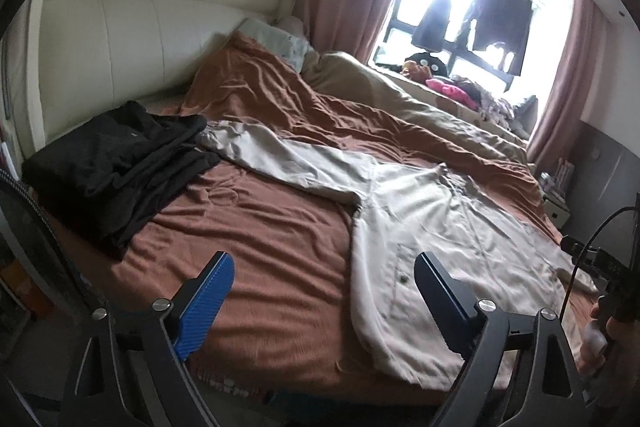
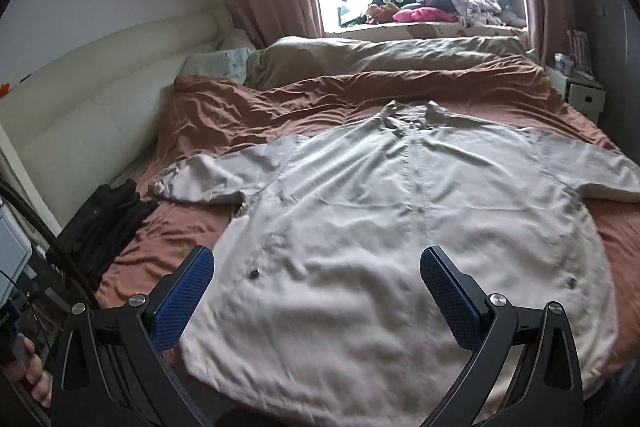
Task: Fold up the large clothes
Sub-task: 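Move both tools toward the beige jacket, left tool toward its sleeve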
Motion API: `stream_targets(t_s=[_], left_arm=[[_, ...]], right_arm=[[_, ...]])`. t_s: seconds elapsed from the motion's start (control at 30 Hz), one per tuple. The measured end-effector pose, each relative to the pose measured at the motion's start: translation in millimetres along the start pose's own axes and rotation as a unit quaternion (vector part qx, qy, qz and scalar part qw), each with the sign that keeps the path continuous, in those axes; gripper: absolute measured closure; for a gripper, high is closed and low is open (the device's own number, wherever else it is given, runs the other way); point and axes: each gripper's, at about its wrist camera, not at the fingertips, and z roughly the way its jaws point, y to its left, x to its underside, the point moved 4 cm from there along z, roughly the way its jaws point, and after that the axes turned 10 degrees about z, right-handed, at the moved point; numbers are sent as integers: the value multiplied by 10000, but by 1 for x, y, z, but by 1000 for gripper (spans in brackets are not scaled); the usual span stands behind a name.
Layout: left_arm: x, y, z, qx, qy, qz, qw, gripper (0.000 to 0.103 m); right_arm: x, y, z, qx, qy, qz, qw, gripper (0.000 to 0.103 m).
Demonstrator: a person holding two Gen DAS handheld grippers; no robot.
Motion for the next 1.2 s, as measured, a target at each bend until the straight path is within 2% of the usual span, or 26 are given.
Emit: stream_targets(t_s=[0.2, 0.43, 0.53, 0.6, 0.7, 0.83, 0.9, 1.0, 1.1, 1.2], left_arm=[[-32, 22, 48, -134, 102, -97, 9998, 15], [-65, 54, 115, -246, 402, -265, 9985, 21], [-73, 66, 139, -354, 446, -231, 9981, 22], [-78, 75, 159, -357, 512, -276, 9977, 28], [-84, 86, 192, -346, 676, -342, 9965, 34], [-93, 101, 238, -343, 897, -380, 9946, 35], [-94, 111, 259, -406, 991, -551, 9927, 36], [-93, 128, 295, -471, 1206, -833, 9881, 41], [-91, 142, 322, -505, 1331, -1074, 9840, 41], [-85, 156, 348, -722, 1450, -1232, 9791, 41]], right_arm=[[-24, 8, 66, -130, 217, 227, 9994, 0], [-49, 19, 146, -234, 573, 300, 9976, 7], [-61, 23, 180, -247, 715, 347, 9965, 13], [-67, 27, 197, -291, 783, 349, 9959, 26], [-72, 31, 229, -315, 977, 376, 9940, 32], [-76, 36, 270, -323, 1190, 456, 9913, 42], [-79, 37, 286, -320, 1252, 510, 9903, 54], [-81, 38, 308, -321, 1324, 574, 9890, 65], [-79, 40, 330, -335, 1427, 626, 9872, 66], [-75, 39, 345, -289, 1497, 646, 9862, 67]])
